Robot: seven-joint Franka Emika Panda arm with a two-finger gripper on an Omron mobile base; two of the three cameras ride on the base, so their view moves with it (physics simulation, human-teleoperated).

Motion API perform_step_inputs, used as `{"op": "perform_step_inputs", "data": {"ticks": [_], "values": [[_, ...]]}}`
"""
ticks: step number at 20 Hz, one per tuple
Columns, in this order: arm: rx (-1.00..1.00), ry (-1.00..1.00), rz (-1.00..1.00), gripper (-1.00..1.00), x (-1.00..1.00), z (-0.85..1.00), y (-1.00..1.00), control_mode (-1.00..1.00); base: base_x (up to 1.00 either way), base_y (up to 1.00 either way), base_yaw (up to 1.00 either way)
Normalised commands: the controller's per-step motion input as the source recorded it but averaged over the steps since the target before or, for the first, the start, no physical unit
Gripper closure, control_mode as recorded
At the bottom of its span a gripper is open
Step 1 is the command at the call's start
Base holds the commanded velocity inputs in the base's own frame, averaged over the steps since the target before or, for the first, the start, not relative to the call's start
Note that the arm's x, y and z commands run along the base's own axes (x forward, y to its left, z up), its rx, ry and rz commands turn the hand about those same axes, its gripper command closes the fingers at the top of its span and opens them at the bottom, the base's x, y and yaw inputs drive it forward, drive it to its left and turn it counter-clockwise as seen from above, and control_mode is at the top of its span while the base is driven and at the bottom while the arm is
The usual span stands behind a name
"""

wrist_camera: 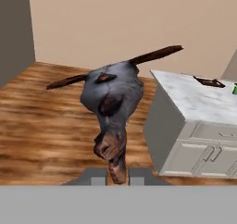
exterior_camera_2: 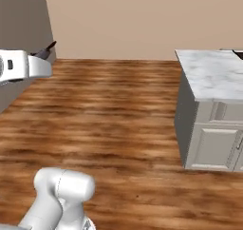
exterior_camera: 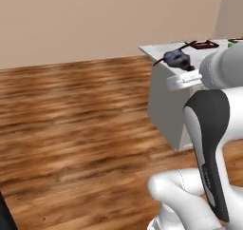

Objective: Gather the lemon wedge and carrot from the fridge and place them on a tray on the dining counter. Then gather the steak and fish from the fridge and place them on the other tray.

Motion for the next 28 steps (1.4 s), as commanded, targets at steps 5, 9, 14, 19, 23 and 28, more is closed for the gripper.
{"op": "perform_step_inputs", "data": {"ticks": [5, 9, 14, 19, 23, 28], "values": [[0.00, 0.00, 0.00, 1.00, 0.00, 0.00, 0.00, 1.00, 1.00, 0.02, -0.12], [0.00, 0.00, 0.00, 1.00, 0.00, 0.00, 0.00, 1.00, 1.00, 0.06, -0.11], [0.00, 0.00, 0.00, 1.00, 0.00, 0.00, 0.00, 1.00, 1.00, 0.06, -0.10], [0.00, 0.00, 0.00, 1.00, 0.00, 0.00, 0.00, 1.00, 1.00, 0.10, -0.08], [0.00, 0.00, 0.00, 1.00, 0.00, 0.00, 0.00, 1.00, 1.00, 0.18, -0.07], [0.00, 0.00, 0.00, 1.00, 0.00, 0.00, 0.00, 1.00, 1.00, 0.31, -0.14]]}}
